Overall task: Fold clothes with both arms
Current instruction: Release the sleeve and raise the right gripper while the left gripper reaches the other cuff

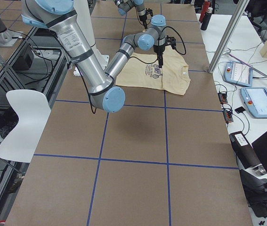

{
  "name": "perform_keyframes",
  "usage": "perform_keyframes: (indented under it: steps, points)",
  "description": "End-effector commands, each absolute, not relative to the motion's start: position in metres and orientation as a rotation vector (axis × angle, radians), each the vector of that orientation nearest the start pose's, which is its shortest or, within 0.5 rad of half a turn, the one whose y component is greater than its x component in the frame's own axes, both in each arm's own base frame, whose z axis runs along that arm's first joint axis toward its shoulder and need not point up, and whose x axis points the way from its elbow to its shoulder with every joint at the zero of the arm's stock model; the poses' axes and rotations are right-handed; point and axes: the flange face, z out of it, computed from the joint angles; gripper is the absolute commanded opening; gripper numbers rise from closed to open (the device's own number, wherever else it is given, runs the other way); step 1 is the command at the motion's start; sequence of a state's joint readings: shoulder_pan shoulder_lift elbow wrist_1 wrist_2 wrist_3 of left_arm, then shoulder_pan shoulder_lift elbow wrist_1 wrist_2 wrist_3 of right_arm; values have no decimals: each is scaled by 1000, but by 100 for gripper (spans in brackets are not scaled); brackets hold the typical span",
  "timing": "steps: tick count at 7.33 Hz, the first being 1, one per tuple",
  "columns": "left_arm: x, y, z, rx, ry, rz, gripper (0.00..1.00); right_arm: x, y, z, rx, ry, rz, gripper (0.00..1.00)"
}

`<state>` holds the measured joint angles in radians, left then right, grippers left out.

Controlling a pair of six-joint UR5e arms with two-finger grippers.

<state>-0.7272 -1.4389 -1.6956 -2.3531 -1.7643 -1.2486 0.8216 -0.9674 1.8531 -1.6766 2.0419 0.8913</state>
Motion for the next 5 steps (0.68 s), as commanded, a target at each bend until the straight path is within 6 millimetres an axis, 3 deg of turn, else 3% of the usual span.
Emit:
perform_keyframes:
  steps: [1, 3, 5]
  points:
    - [280, -402, 580, 235, 776, -306, 0, -356, -518, 203, 188, -868, -48, 100]
    - [278, -400, 563, 245, 805, -303, 0, -354, -519, 205, 181, -869, -45, 100]
    - [270, -390, 523, 235, 889, -273, 0, -345, -521, 214, 168, -869, -35, 100]
